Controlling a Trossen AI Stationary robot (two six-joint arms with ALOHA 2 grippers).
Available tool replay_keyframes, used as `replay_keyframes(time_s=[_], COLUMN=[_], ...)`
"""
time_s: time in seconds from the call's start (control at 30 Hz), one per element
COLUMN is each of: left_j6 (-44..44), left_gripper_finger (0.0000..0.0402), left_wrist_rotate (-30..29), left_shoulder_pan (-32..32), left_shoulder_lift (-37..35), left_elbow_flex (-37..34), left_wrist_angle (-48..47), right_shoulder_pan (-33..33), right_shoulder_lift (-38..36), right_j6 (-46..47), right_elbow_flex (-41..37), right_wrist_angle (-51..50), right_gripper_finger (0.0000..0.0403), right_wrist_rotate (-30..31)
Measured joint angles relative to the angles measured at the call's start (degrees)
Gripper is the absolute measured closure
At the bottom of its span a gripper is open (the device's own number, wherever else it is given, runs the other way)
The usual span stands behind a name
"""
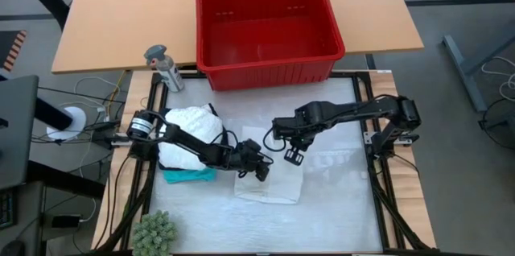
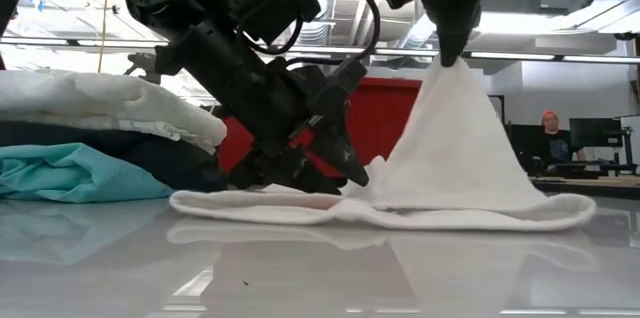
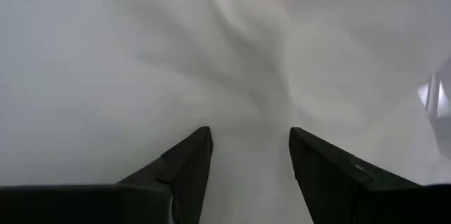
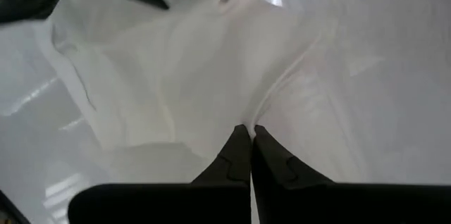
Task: Fold laundry
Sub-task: Fold the white shorts
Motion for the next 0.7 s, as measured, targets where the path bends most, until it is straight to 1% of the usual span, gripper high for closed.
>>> replay_keyframes(time_s=[0.23,0.33,0.5,0.7], left_j6=[0.00,-0.06,-1.62,-2.80], left_gripper_finger=[0.0214,0.0214,0.0214,0.0214], left_wrist_rotate=[1.68,2.31,3.47,4.22], left_shoulder_pan=[1.19,1.19,1.18,1.15], left_shoulder_lift=[0.00,0.00,0.31,0.45], left_elbow_flex=[0.00,-0.02,0.00,-0.10], left_wrist_angle=[0.25,0.48,1.04,3.19], right_shoulder_pan=[0.89,-0.26,-3.05,-6.37], right_shoulder_lift=[-2.24,-4.11,-7.36,-7.45], right_j6=[0.00,-0.34,-0.46,-0.46], right_elbow_flex=[0.00,0.00,0.00,-0.26], right_wrist_angle=[2.36,6.26,14.32,16.50], right_gripper_finger=[0.0380,0.0380,0.0380,0.0380], right_wrist_rotate=[-0.18,-0.58,-4.29,-6.05])
